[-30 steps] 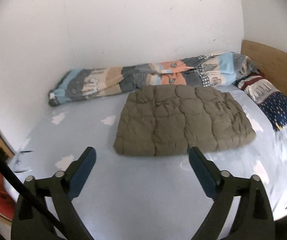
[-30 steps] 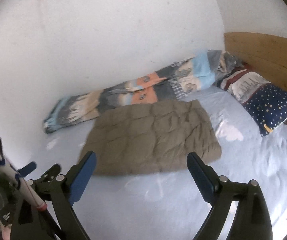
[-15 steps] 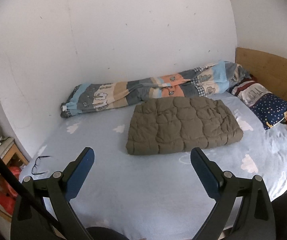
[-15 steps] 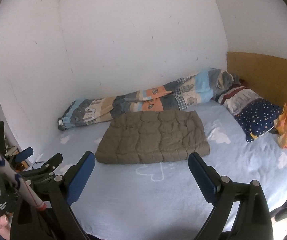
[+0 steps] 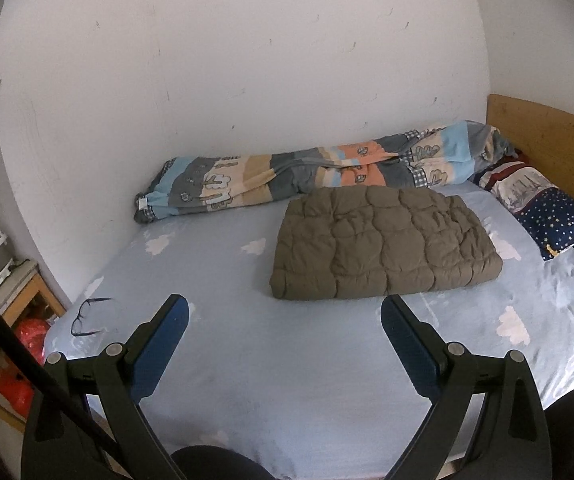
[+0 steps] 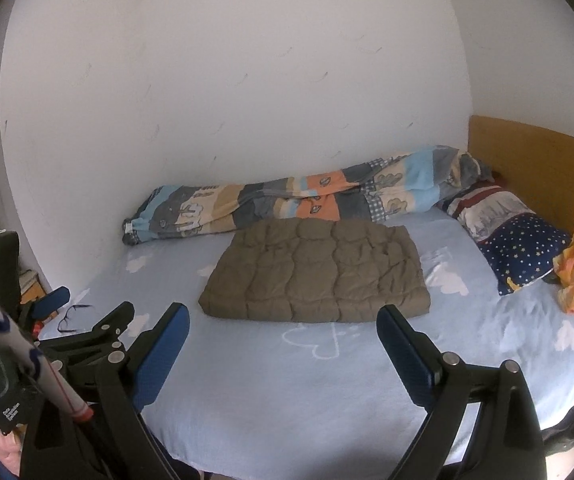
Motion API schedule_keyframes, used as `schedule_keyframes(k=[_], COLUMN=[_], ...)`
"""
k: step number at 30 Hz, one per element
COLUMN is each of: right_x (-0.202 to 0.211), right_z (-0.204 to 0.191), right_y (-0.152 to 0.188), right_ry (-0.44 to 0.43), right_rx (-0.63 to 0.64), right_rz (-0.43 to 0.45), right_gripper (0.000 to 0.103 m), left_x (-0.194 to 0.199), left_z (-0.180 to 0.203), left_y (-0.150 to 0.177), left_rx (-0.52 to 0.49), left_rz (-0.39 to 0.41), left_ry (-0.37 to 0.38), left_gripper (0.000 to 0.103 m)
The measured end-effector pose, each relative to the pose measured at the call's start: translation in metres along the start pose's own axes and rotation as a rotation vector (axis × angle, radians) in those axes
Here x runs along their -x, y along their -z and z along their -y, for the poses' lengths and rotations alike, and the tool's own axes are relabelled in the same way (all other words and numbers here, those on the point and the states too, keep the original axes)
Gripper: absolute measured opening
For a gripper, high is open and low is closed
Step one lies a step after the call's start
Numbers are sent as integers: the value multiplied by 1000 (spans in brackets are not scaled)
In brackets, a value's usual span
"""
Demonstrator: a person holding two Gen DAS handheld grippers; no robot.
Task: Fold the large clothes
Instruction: 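Move both grippers back to the folded edge of the olive jacket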
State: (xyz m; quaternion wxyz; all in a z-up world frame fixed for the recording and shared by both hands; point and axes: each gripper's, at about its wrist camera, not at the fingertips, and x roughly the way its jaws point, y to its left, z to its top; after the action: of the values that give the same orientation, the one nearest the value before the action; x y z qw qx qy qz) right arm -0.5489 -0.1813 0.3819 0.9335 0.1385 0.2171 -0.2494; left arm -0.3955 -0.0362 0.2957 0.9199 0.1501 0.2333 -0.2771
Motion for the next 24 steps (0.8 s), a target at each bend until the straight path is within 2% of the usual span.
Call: schedule_keyframes(k=[24], right_x=[-34], right_z=[-9], right_y=[10], right_ry=[0], right_rx=[27], right_rz=[-72], right_gripper=[97], left_x=[-35], left_z=[-5], left_y=[13], left_rx=[20], left_rz=[-78], left_ry=[11], left_gripper=[96])
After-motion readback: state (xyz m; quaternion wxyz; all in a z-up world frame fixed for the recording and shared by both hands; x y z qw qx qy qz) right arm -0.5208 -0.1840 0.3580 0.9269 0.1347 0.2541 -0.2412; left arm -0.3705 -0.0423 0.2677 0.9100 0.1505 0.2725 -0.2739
